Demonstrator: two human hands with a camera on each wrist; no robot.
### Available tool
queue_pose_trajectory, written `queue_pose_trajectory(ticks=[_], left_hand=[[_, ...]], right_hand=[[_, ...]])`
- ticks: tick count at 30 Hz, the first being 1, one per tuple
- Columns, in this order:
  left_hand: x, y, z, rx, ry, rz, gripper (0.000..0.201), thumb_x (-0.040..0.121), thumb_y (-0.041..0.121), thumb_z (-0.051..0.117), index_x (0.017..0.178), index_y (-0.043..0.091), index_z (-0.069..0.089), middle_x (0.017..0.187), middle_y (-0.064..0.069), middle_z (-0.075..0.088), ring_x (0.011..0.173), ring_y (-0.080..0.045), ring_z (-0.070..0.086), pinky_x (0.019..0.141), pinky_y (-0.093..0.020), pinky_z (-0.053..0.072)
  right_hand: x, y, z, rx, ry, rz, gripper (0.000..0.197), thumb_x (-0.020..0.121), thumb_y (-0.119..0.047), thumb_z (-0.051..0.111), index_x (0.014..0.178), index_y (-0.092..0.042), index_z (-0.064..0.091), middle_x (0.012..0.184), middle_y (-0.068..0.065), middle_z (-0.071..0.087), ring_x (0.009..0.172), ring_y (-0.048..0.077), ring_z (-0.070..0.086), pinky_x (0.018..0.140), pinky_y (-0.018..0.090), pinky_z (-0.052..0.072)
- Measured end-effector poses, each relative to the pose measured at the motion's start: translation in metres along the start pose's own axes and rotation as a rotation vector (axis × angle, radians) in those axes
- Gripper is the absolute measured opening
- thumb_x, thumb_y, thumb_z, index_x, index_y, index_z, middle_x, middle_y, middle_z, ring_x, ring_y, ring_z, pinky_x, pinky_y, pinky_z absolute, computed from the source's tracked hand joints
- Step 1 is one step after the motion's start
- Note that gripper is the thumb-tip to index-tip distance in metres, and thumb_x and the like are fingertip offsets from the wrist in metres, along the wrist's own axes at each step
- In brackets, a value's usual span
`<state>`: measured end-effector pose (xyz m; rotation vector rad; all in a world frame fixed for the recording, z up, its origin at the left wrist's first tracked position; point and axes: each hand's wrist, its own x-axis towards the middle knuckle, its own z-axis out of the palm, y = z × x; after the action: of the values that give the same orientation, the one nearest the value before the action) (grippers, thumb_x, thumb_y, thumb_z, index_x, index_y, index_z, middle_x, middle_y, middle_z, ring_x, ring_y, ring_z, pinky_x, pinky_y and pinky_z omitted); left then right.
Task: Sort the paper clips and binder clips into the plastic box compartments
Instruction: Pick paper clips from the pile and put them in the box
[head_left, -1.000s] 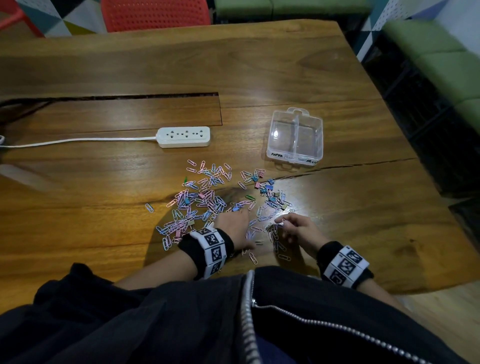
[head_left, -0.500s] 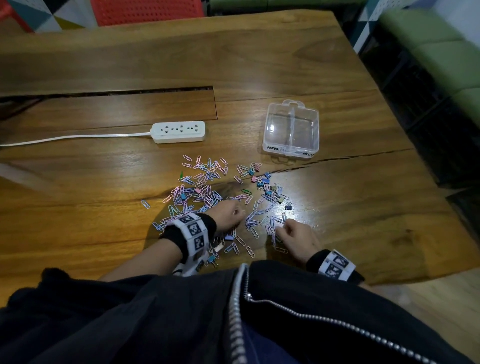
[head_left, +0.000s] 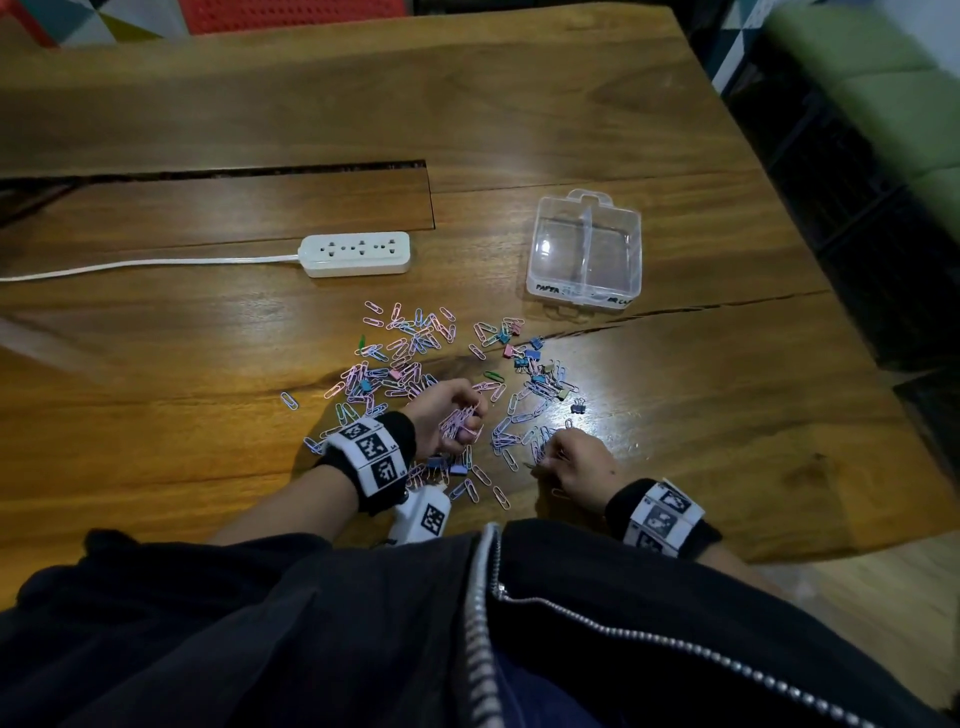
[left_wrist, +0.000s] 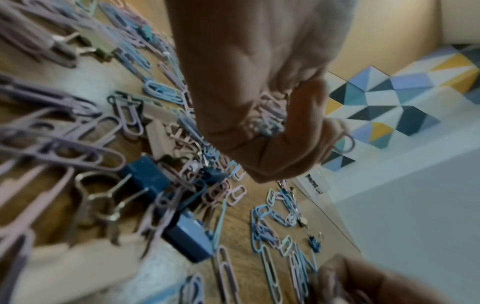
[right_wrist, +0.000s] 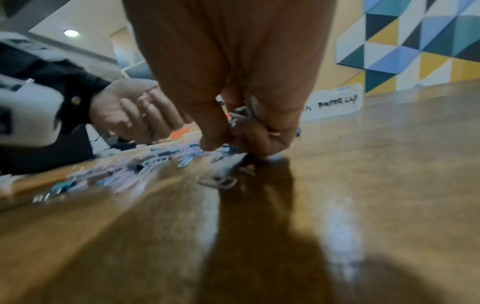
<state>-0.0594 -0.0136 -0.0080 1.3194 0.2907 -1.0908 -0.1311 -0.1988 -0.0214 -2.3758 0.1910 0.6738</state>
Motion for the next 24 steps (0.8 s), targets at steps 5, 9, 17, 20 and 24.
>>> queue_pose_trajectory(ticks=[5,9,17,20,24], left_hand=[[0.002,0.0,0.005,-0.06,-0.039,-0.066,0.032,0.093,0.018,0.035,0.061,0.013,0.04,0.04,0.008,0.03,0.029,-0.004,0.026,0.029,-0.012,0.015],[-0.003,0.001,0.013,0.262,-0.02,-0.056,0.034,0.096,0.027,0.044,0.063,0.015,0.042,0.042,0.007,0.038,0.027,-0.003,0.028,0.028,-0.012,0.021],[-0.004,-0.016,0.017,0.825,-0.13,0.011,0.035,0.099,0.03,0.032,0.07,0.02,0.049,0.046,0.007,0.052,0.036,0.003,0.046,0.053,-0.02,0.037],[-0.006,-0.016,0.018,1.05,-0.096,0.112,0.033,0.098,0.033,0.033,0.069,0.025,0.045,0.069,0.004,0.048,0.061,-0.008,0.046,0.066,-0.027,0.037],[-0.01,-0.018,0.017,1.377,-0.08,0.186,0.03,0.093,0.041,0.043,0.072,0.02,0.048,0.064,0.009,0.041,0.066,-0.012,0.042,0.069,-0.027,0.035]], right_hand=[[-0.006,0.006,-0.016,0.388,-0.027,0.048,0.012,0.089,-0.002,0.051,0.082,-0.012,0.05,0.083,-0.004,0.053,0.083,0.011,0.049,0.06,0.009,0.04],[-0.009,0.013,-0.021,0.619,-0.083,0.136,0.019,0.092,-0.001,0.043,0.084,-0.008,0.058,0.079,0.005,0.053,0.075,0.016,0.048,0.061,0.019,0.039],[-0.011,0.02,-0.02,1.174,-0.226,0.26,0.031,0.094,-0.011,0.031,0.071,-0.007,0.052,0.056,0.002,0.054,0.041,0.01,0.049,0.039,0.016,0.037],[-0.009,0.017,-0.019,1.067,-0.226,0.279,0.036,0.096,-0.023,0.037,0.066,-0.012,0.053,0.051,-0.002,0.054,0.038,0.007,0.046,0.038,0.014,0.036],[-0.013,0.013,-0.019,0.77,-0.199,0.234,0.026,0.094,-0.013,0.045,0.071,-0.012,0.056,0.055,-0.002,0.053,0.042,0.004,0.045,0.039,0.01,0.035]])
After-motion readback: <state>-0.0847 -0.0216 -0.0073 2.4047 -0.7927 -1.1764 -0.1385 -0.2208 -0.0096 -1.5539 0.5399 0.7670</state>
